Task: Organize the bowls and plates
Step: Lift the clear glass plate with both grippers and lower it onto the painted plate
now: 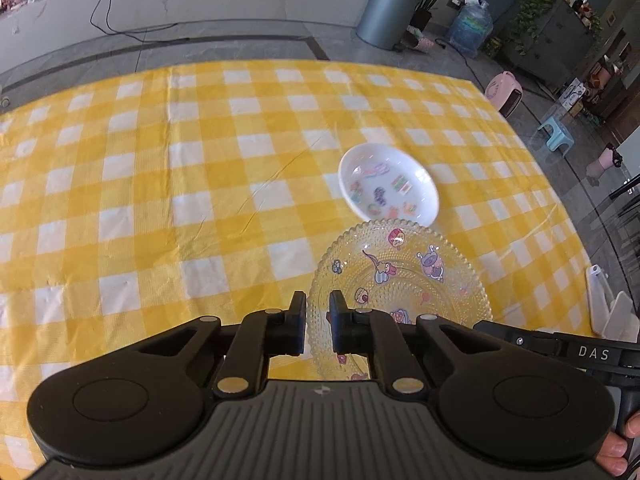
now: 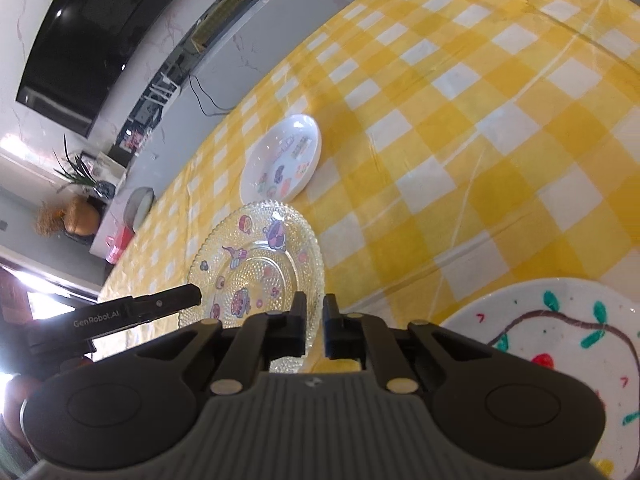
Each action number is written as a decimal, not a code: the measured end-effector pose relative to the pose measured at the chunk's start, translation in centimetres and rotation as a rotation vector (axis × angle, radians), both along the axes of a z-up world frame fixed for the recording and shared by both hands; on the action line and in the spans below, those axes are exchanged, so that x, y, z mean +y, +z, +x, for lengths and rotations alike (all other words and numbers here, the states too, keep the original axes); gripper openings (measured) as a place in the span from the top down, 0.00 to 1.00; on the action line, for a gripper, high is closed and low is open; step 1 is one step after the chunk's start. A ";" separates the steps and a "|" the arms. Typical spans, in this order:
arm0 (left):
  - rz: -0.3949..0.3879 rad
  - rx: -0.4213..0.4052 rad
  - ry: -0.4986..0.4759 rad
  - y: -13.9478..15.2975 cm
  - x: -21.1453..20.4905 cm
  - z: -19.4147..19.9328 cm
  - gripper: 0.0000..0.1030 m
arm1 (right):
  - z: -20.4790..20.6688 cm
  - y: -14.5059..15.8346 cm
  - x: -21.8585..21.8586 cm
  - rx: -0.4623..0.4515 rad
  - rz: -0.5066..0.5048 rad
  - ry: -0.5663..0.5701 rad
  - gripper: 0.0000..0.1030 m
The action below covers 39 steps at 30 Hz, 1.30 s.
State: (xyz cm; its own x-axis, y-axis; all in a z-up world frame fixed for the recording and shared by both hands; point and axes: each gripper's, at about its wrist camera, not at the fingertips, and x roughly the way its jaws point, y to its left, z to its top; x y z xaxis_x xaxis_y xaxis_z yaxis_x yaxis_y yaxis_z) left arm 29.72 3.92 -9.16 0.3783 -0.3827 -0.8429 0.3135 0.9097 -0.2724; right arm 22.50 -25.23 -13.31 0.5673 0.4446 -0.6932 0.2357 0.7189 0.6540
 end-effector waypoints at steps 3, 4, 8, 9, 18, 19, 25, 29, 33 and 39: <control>0.003 -0.025 -0.003 1.1 -0.7 -0.5 0.88 | -0.8 0.7 -0.6 -0.011 0.017 -0.026 0.95; 0.008 -0.036 -0.006 1.5 -1.1 -0.8 0.89 | -1.1 1.0 -0.8 -0.014 0.023 -0.037 0.95; 0.009 -0.057 -0.013 2.8 -2.8 -1.6 0.89 | -2.5 2.1 -1.8 -0.031 0.030 -0.067 0.95; 0.005 -0.059 -0.012 3.1 -3.2 -1.9 0.89 | -2.9 2.3 -2.2 -0.032 0.035 -0.077 0.95; -0.018 -0.073 -0.005 4.5 -7.5 -5.4 0.91 | -6.9 4.2 -6.5 -0.046 0.053 -0.160 0.95; -0.024 -0.074 -0.004 4.5 -7.9 -5.8 0.91 | -7.4 4.3 -6.9 -0.045 0.054 -0.166 0.95; -0.048 -0.042 0.000 4.0 -9.8 -8.1 0.91 | -9.8 4.8 -9.0 -0.037 0.006 -0.165 0.95; -0.059 -0.020 0.009 3.4 -10.5 -9.6 0.91 | -10.9 4.9 -10.2 -0.017 -0.026 -0.164 0.95; -0.062 -0.005 0.018 2.8 -11.1 -10.8 0.91 | -12.0 4.8 -10.7 0.002 -0.064 -0.160 0.94; -0.059 0.024 0.049 1.8 -11.6 -12.0 0.91 | -12.4 4.4 -11.1 0.068 -0.078 -0.171 0.94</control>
